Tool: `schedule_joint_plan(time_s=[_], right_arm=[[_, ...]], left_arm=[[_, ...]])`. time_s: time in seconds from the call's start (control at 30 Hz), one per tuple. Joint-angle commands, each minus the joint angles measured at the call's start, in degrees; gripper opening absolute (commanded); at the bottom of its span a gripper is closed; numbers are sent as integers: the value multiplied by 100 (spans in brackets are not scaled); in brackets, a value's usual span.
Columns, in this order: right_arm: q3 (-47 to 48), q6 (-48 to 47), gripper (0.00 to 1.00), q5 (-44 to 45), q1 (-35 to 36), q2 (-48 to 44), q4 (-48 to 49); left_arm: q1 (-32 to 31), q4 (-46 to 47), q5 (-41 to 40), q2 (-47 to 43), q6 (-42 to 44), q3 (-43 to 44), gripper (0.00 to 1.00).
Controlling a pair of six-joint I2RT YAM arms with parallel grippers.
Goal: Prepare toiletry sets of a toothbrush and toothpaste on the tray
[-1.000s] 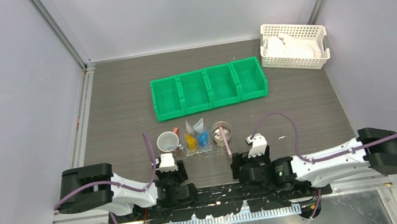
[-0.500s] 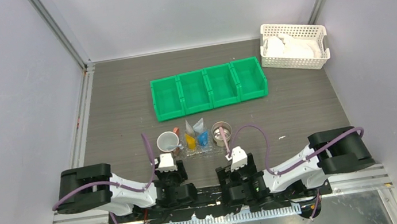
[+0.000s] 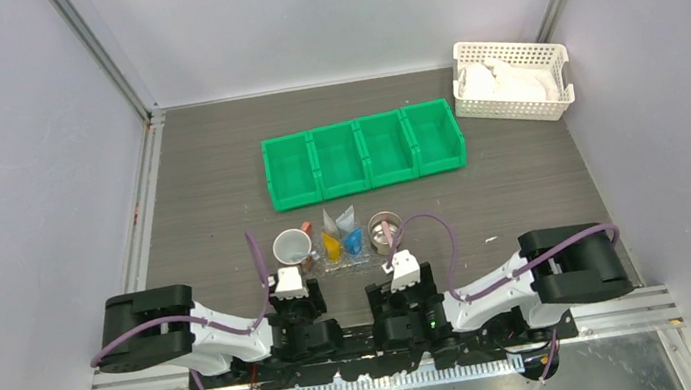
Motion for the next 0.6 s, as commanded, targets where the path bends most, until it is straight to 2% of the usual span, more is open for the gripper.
schedule_joint_plan(time_s=[0.0,0.27,0.57], right_arm=[[132,-160,100,-276,-391,328,166],[80,-403,100,-911,-1052,616,624],[50,-458,100,-1331,-1423,821,786]], left_arm=[[79,-234,1651,158,-369,-245,61],[264,109,1800,266,-87,-275,62],[537,592,1988,372,312,-301,62]])
